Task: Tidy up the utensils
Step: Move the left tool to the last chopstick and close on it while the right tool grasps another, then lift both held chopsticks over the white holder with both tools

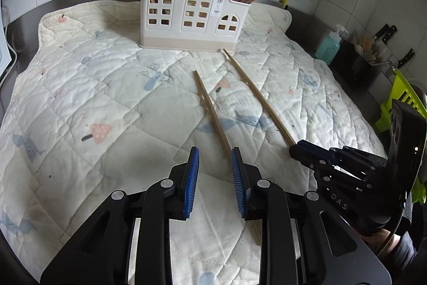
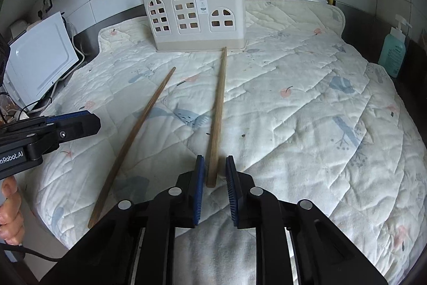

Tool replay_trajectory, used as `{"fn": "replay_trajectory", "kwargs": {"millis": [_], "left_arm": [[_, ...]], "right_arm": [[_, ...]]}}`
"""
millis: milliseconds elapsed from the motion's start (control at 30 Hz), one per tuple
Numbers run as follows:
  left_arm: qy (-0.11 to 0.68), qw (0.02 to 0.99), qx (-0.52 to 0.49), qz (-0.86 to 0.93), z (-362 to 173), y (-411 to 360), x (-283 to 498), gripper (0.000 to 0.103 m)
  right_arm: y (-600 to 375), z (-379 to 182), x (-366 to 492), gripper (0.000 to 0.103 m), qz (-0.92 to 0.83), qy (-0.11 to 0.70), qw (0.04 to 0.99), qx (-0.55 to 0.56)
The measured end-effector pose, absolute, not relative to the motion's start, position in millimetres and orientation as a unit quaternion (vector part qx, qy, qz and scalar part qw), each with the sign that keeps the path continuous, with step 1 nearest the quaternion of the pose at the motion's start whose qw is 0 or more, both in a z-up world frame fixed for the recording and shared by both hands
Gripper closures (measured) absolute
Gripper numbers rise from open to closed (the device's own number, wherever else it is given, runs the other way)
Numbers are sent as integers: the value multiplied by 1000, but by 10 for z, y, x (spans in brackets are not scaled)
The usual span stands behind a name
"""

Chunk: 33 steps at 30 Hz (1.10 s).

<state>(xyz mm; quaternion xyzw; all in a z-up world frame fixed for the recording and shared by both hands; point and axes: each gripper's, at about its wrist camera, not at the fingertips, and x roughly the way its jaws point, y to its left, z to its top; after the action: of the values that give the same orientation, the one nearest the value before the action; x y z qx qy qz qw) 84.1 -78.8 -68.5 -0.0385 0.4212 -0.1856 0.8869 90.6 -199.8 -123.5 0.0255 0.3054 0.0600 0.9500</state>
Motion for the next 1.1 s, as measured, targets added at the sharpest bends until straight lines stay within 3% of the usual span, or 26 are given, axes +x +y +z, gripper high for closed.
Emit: {"fn": "replay_trajectory", "kwargs": {"millis": [500, 633, 833, 1100], "left_arm": [[452, 866, -31, -210, -954, -1053, 736, 79], [452, 872, -12, -189, -953, -1087, 733, 90], [445, 880, -24, -166, -869, -943, 750, 97], [407, 897, -46, -168, -606, -664, 770, 98]], "right_arm": [[-2074, -1250, 839, 96, 66, 299, 951, 41], [-2080, -1214, 757, 96, 64, 292, 953, 43], [-2097, -976, 536, 96, 56, 257, 964, 28], [-2129, -437, 313, 96, 55, 181, 982, 26]]}}
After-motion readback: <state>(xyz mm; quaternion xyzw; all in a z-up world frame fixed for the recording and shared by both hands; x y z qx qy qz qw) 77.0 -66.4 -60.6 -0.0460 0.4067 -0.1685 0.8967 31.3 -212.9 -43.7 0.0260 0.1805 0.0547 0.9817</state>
